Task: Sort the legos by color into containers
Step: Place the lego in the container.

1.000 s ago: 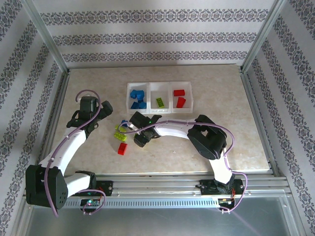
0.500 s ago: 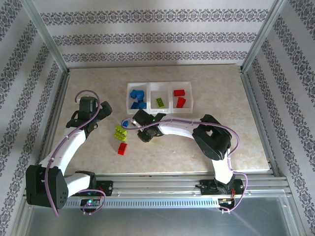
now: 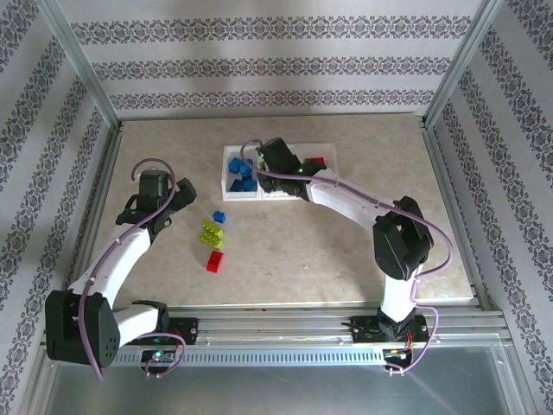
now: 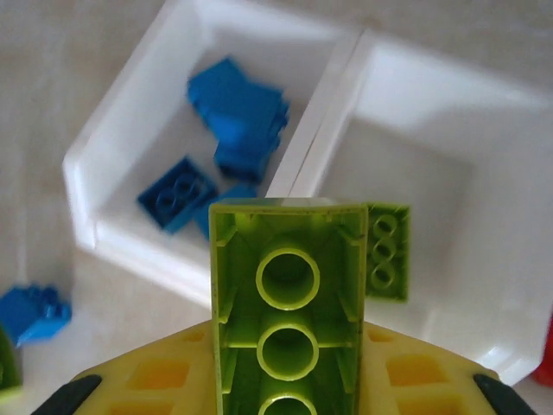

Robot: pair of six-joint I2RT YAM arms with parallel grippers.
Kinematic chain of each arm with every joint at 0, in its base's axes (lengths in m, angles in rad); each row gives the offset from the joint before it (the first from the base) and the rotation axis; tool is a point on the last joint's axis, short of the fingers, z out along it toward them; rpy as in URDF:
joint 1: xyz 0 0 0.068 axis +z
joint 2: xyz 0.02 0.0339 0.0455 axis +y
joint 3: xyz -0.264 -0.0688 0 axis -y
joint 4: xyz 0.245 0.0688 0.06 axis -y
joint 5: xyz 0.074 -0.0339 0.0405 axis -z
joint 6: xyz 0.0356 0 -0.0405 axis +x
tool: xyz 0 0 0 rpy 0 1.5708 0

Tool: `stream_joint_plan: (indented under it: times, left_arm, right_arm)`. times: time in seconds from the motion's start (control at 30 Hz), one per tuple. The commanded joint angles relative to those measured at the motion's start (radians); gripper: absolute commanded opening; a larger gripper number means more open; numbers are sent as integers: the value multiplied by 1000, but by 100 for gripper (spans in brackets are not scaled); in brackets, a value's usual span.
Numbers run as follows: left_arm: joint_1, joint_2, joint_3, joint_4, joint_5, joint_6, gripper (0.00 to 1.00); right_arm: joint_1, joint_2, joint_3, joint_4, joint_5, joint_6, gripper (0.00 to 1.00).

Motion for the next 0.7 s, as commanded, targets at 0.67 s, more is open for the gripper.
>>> stream_joint_plan:
  times: [0.67]
  left_arm:
    - [24,-27,0,-44,30,5,100]
  right_arm:
    - [-138,323,269,-58,-67,130,26]
